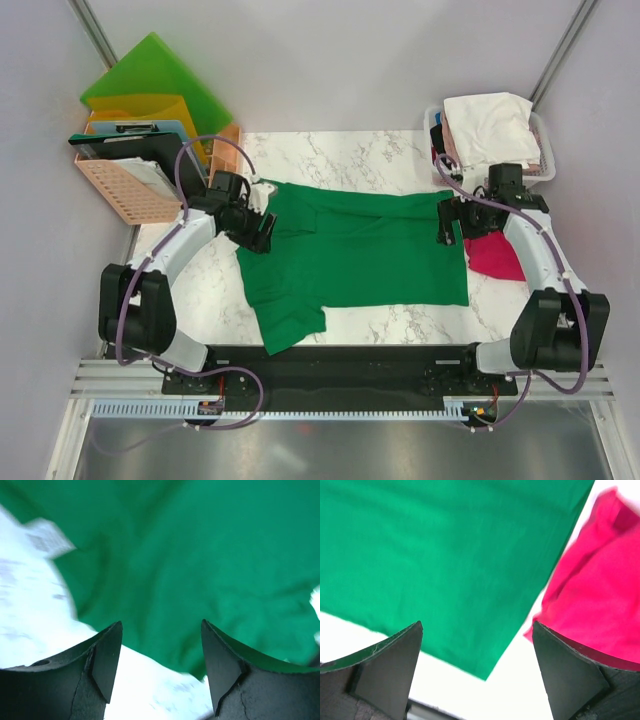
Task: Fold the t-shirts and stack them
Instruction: Fold the flattened tshirt in 1/3 of the way
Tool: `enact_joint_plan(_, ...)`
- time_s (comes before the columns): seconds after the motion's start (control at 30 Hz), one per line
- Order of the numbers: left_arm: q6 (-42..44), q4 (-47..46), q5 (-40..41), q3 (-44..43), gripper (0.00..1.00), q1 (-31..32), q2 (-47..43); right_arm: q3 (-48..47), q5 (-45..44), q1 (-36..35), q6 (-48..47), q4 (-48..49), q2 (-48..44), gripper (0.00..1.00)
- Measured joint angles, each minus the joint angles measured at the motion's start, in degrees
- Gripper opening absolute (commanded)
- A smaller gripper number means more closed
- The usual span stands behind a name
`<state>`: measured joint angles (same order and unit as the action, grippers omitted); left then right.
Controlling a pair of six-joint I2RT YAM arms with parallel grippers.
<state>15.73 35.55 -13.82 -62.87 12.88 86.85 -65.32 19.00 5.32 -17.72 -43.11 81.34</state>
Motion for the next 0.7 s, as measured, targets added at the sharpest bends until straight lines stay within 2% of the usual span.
enact_joint_plan(0.17,4.2,11.0,-10.6,0.2,0.69,0.0,-0.5,4.0,-1.0,0.5,-4.1,-5.1,-7.7,0.98)
enact_joint_plan(0.23,4.8,10.6,-11.8,2.1,0.71,0.1,-3.4,6.8,-1.4,0.6,-6.3,-4.6,-12.9,0.98)
enact_joint_plan(0.37,4.7,5.8,-9.9,8.3,0.72,0.6,-15.0,11.1,-1.2,0.6,-8.1,-4.3,-21.5,0.98)
enact_joint_plan(0.5,3.6,-1.2,-5.6,9.6,0.79,1.4,-19.3,9.2,1.9,0.2,-7.3,-4.2,-16.9,0.98)
enact_joint_plan(0.53,3.1,-2.9,-4.2,9.7,0.97,1.7,-18.9,9.1,2.4,-0.4,-6.6,-3.8,-14.7,0.98)
enact_joint_plan(0.57,2.9,-3.8,-3.6,9.7,1.00,1.9,-18.2,9.0,2.9,-1.0,-5.9,-3.6,-12.5,0.98)
enact_joint_plan(0.7,1.6,-5.8,0.7,9.3,1.00,3.5,-11.1,7.4,1.8,-7.8,-2.5,-3.3,-4.3,0.98)
